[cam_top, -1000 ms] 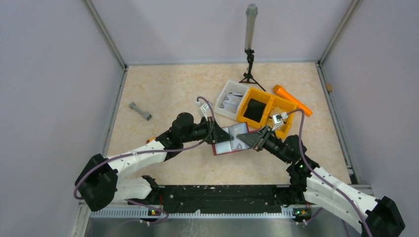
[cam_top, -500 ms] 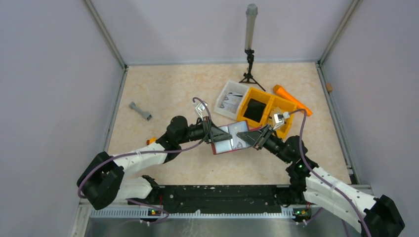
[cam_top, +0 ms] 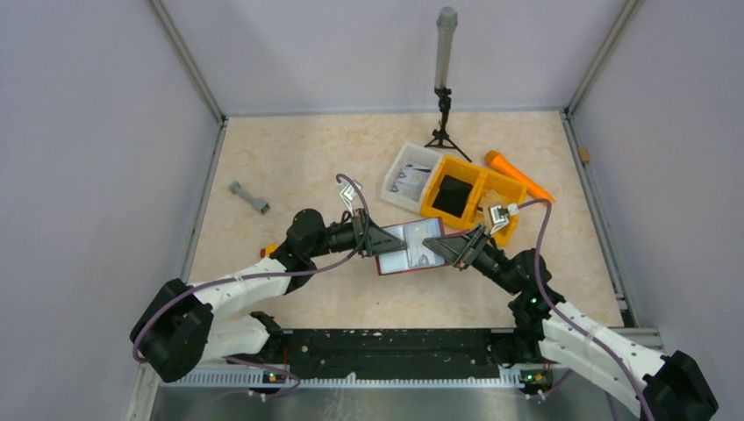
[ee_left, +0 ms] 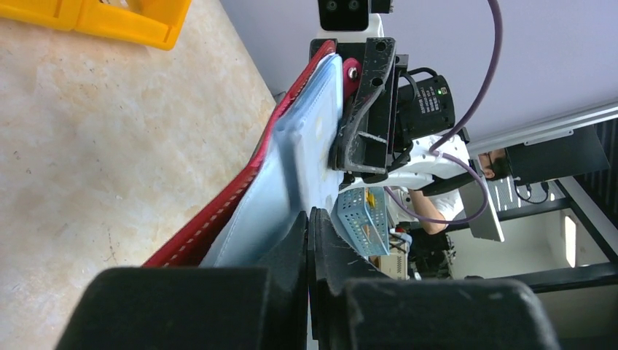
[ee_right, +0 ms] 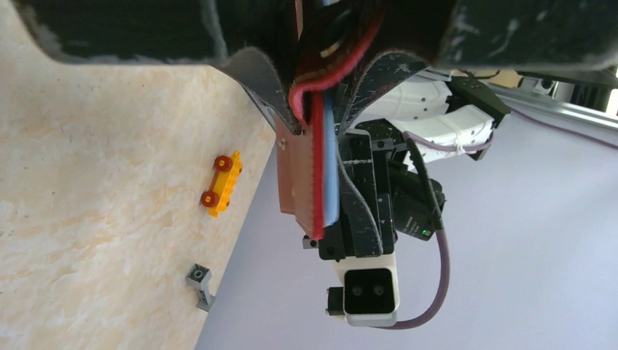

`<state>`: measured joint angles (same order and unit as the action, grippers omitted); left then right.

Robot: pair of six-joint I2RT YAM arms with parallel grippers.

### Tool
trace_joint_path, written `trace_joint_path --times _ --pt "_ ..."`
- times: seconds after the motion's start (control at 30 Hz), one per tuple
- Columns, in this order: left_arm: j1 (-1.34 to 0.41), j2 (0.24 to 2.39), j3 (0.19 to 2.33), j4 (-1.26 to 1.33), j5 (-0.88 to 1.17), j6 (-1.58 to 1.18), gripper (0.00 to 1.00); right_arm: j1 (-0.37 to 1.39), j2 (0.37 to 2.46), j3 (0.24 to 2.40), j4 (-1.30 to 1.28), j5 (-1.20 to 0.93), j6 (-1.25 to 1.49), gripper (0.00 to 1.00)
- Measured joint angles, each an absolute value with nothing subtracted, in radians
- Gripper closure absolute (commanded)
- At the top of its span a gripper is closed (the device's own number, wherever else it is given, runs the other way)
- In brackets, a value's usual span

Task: Take the credit cards out of the card holder
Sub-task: Remove the credit card from the card holder.

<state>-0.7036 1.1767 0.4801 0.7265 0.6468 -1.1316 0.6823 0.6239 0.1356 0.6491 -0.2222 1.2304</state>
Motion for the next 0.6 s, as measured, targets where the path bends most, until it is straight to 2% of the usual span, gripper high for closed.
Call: trace_joint_path --times 0.07,0.13,0.17,0.23,0.4,0.5,0.6 --pt "-0.7 1.17 0.476 0.726 0.65 -1.132 1.0 0.676 0.624 0.136 0.655 -0.224 1.237 0.71" --pt "-0.695 1.159 0.471 0.726 0.653 -1.131 1.0 0.671 0.624 0.136 0.656 -0.226 1.24 0.71" --pt "-0.693 1.152 0.469 0.725 0.656 -1.131 1.0 0.671 0.624 0.136 0.657 -0.226 1.24 0.78" --pt "-0.688 1.139 0.465 0.723 0.658 -1.13 1.0 0.671 0.624 0.136 0.657 -0.226 1.24 1.0" --pt "-0.68 1.121 0.463 0.702 0.66 -1.124 1.0 0.669 0.626 0.136 0.651 -0.231 1.24 1.0" --pt "-0.68 1.122 0.463 0.68 0.662 -1.122 0.9 0.669 0.645 0.136 0.648 -0.234 1.241 1.0" --pt "-0.68 1.122 0.463 0.662 0.661 -1.112 0.66 0.669 0.655 0.136 0.643 -0.234 1.242 1.0"
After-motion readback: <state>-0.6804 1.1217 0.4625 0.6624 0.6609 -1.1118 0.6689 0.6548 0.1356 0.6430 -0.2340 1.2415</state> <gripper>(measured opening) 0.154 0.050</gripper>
